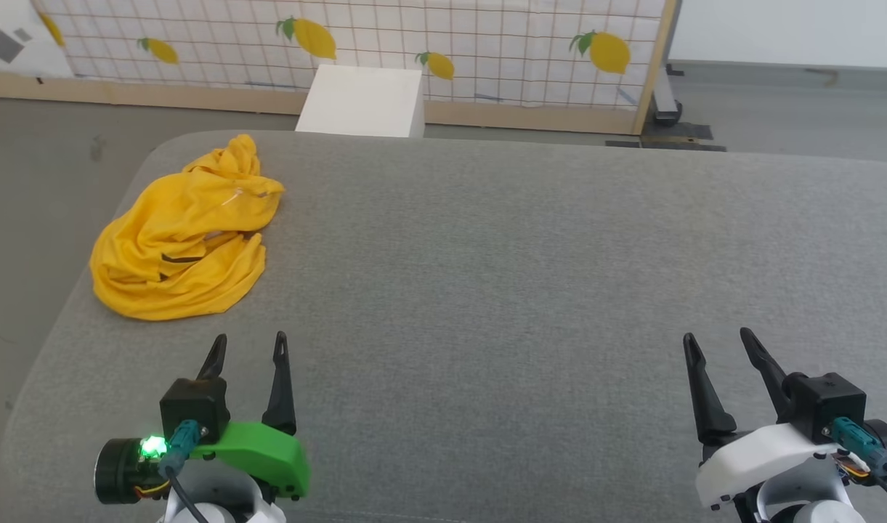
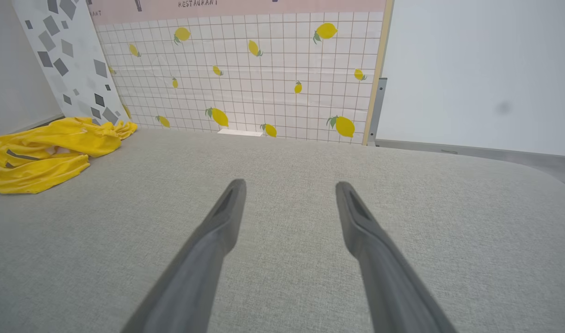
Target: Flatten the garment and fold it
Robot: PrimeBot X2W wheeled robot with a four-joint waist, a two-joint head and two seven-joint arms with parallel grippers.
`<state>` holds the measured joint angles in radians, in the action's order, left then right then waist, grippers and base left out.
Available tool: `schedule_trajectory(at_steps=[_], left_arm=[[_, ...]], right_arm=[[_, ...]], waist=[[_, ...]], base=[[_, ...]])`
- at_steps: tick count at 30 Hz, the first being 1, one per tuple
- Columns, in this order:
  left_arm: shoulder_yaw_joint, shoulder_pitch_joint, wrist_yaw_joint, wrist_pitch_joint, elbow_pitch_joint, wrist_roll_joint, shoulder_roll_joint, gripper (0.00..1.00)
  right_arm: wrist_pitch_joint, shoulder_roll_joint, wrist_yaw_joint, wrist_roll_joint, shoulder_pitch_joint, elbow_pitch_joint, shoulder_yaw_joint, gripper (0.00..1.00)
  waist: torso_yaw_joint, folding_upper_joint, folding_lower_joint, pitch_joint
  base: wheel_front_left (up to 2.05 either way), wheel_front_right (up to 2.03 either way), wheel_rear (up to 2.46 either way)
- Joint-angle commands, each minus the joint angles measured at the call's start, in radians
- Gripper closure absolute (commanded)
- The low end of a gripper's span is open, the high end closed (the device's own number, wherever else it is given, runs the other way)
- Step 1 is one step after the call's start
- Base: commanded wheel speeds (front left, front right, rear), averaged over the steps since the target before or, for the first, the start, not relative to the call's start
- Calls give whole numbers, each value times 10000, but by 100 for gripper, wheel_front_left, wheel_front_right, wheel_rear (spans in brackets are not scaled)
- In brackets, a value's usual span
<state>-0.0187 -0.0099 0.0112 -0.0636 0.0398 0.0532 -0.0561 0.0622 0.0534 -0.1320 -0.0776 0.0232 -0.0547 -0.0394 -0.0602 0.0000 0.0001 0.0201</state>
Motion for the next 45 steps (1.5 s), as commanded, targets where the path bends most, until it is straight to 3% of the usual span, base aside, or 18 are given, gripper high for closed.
schedule_trajectory(at_steps=[1, 24, 45], left_arm=[[3, 206, 81, -100, 34, 117, -58, 0], [25, 420, 275, -573, 153, 438, -208, 0], [-60, 618, 452, -1006, 354, 733, -291, 0]], right_arm=[[103, -9, 4, -120, 166, -64, -40, 0], [580, -15, 6, -641, 365, -536, -199, 0], [1014, -20, 8, -944, 522, -993, -377, 0]], waist=[[-214, 0, 0, 11], [-1777, 0, 0, 95], [-2640, 0, 0, 180]], base=[[0, 0, 0], [0, 0, 0], [0, 0, 0]])
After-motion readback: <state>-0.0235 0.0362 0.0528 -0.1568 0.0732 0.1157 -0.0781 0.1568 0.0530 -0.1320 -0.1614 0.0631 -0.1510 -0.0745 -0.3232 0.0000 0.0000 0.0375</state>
